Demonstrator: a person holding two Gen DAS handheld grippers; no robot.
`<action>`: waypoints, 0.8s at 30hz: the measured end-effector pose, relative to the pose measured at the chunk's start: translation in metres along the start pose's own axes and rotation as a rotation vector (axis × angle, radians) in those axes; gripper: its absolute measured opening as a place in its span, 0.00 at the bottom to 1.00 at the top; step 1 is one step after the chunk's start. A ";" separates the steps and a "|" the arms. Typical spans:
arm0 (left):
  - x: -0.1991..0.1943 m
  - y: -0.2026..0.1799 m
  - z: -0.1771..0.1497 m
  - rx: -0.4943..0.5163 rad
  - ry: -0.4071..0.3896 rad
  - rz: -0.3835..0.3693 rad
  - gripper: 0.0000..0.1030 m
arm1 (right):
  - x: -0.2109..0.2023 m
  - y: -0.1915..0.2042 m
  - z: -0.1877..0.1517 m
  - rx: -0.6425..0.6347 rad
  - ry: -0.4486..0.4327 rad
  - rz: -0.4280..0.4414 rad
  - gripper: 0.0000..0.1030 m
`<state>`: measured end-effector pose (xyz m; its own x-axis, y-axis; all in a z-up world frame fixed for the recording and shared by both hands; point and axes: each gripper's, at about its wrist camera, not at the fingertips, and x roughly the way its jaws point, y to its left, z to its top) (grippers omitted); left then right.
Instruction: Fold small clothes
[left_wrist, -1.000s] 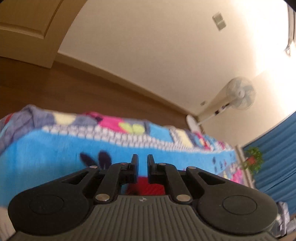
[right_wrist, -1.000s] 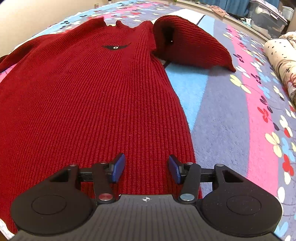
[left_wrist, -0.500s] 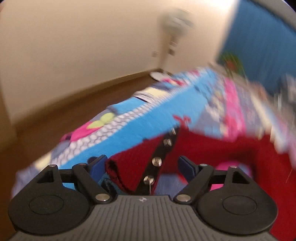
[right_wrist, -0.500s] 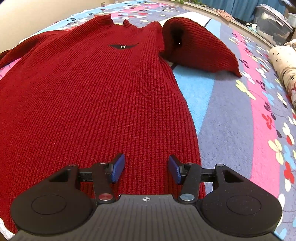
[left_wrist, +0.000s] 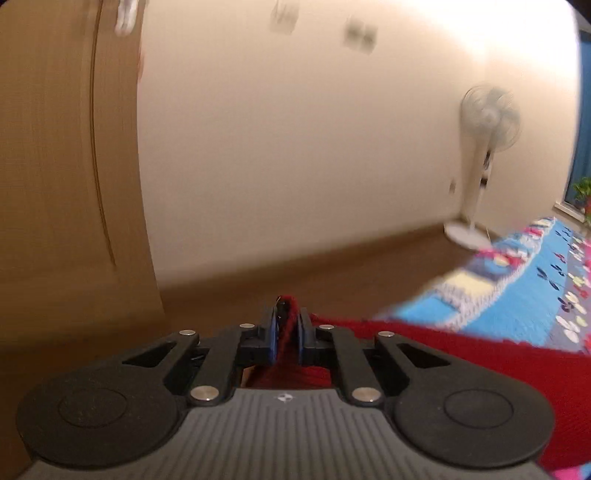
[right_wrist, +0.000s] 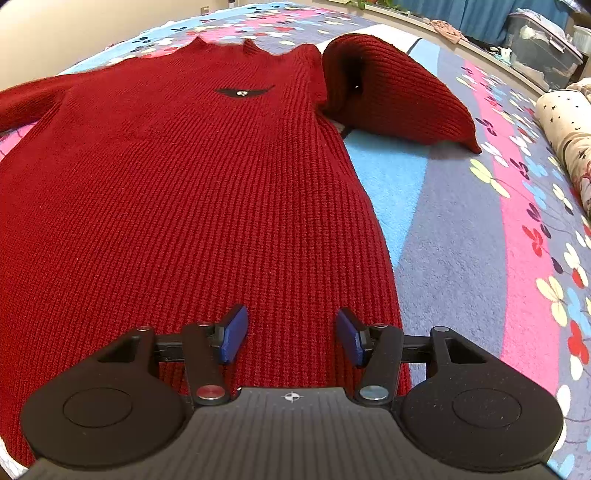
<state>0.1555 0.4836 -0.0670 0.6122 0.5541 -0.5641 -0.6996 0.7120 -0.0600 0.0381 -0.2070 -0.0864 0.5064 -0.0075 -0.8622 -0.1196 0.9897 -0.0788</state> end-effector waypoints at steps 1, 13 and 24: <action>0.007 0.002 -0.004 -0.015 0.045 0.008 0.11 | 0.000 0.000 0.000 -0.001 0.000 0.000 0.55; -0.016 -0.032 -0.006 0.055 -0.015 -0.316 0.23 | -0.002 0.000 0.001 -0.005 -0.006 -0.008 0.56; -0.031 -0.096 -0.046 0.373 0.053 -0.336 0.39 | -0.004 -0.005 0.005 0.011 -0.018 -0.014 0.56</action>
<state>0.1866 0.3777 -0.0818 0.7545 0.2522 -0.6059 -0.2823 0.9582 0.0473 0.0406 -0.2112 -0.0801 0.5236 -0.0190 -0.8518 -0.1031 0.9910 -0.0855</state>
